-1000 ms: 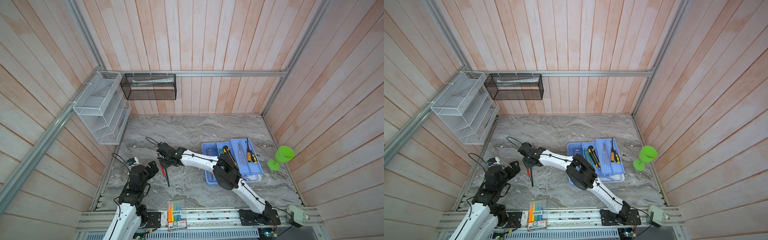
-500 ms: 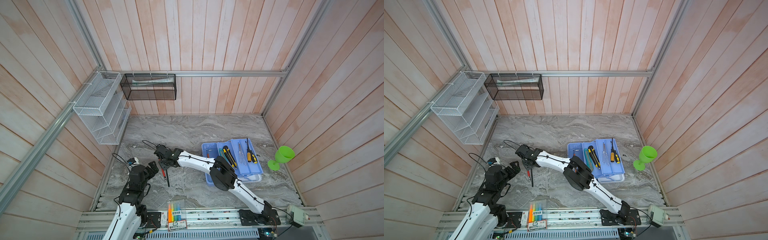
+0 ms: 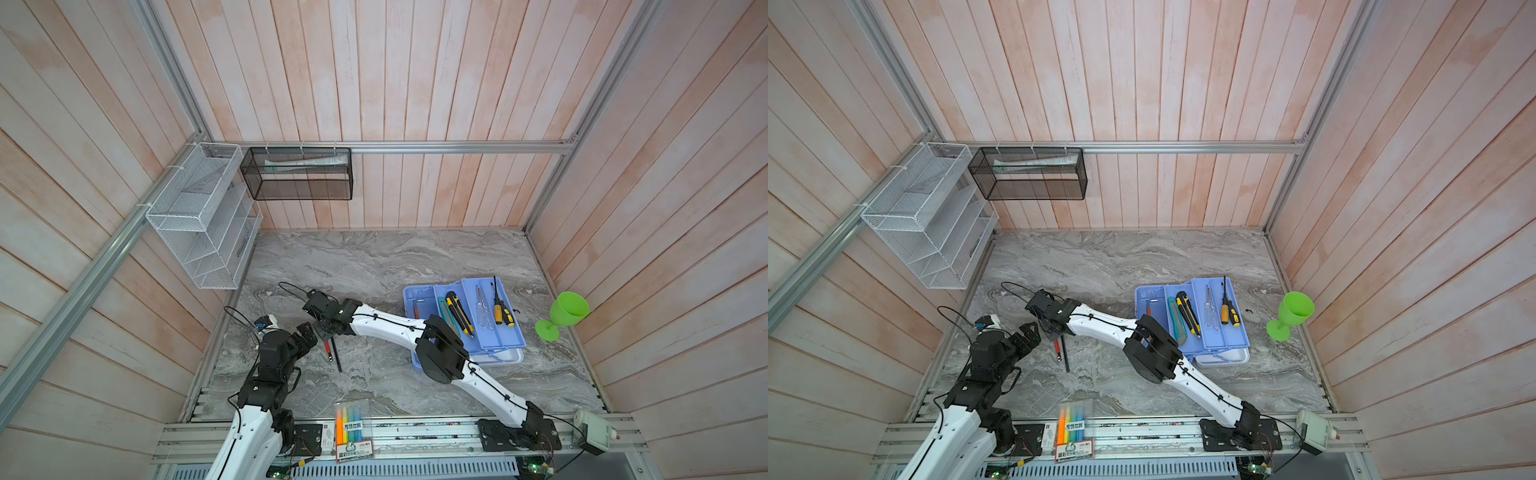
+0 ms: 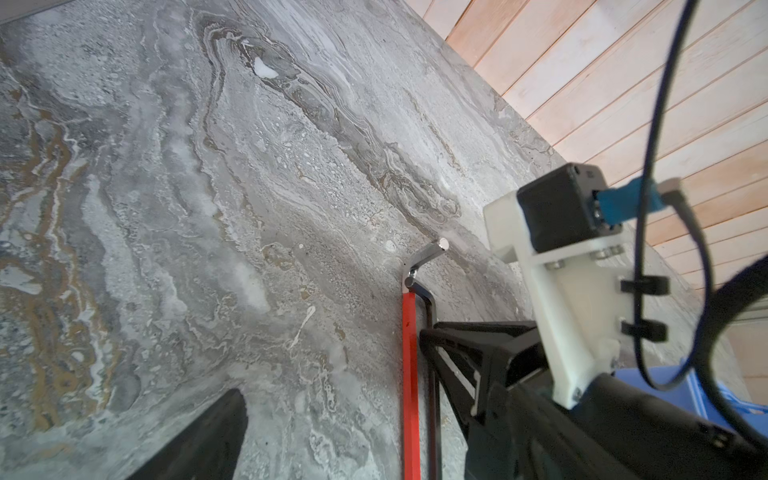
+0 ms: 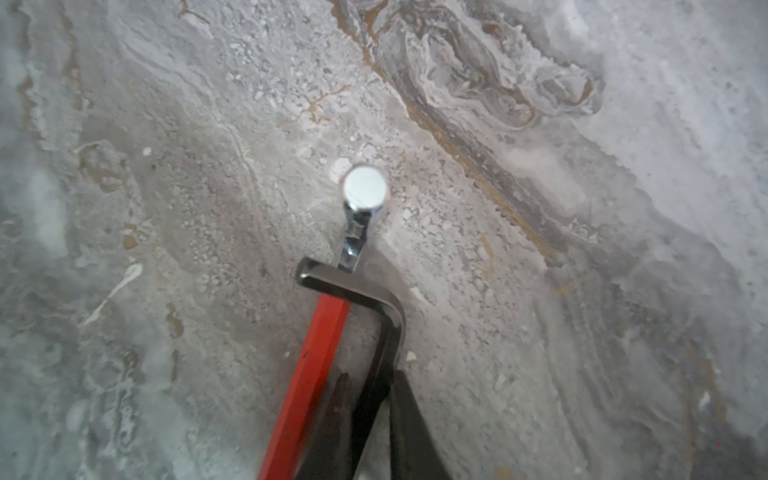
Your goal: Pack the tool kit
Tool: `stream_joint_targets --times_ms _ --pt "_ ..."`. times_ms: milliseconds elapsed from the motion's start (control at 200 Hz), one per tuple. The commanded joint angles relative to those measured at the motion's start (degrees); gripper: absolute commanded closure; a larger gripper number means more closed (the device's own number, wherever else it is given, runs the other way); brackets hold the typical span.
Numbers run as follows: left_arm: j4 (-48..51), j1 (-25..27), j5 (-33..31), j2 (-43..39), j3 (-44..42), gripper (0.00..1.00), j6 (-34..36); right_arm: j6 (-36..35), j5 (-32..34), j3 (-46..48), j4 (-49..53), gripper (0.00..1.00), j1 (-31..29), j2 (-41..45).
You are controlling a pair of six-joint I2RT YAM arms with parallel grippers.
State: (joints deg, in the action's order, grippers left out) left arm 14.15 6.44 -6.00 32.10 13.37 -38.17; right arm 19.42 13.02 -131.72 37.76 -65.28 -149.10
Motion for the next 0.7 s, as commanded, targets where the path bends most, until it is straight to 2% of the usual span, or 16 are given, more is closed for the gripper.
stream_joint_targets --times_ms 0,75,285,505,695 --pt "-0.3 0.3 0.6 -0.2 -0.4 0.0 0.4 0.3 4.7 1.0 5.9 0.89 0.9 -3.4" --pt "-0.4 0.3 0.6 -0.2 -0.5 0.0 0.5 0.5 4.3 3.5 4.8 0.95 1.6 -2.1" --pt "-0.4 0.3 0.6 -0.2 -0.5 0.0 0.5 1.2 4.5 8.3 1.7 1.0 2.0 2.1" --pt "-0.5 0.3 0.6 -0.2 -0.6 0.0 0.5 2.5 4.2 12.2 0.0 1.0 3.0 6.4" --pt "-0.6 0.3 0.7 -0.2 -0.6 0.0 0.5 3.5 3.0 22.3 -6.5 1.0 4.2 15.4"
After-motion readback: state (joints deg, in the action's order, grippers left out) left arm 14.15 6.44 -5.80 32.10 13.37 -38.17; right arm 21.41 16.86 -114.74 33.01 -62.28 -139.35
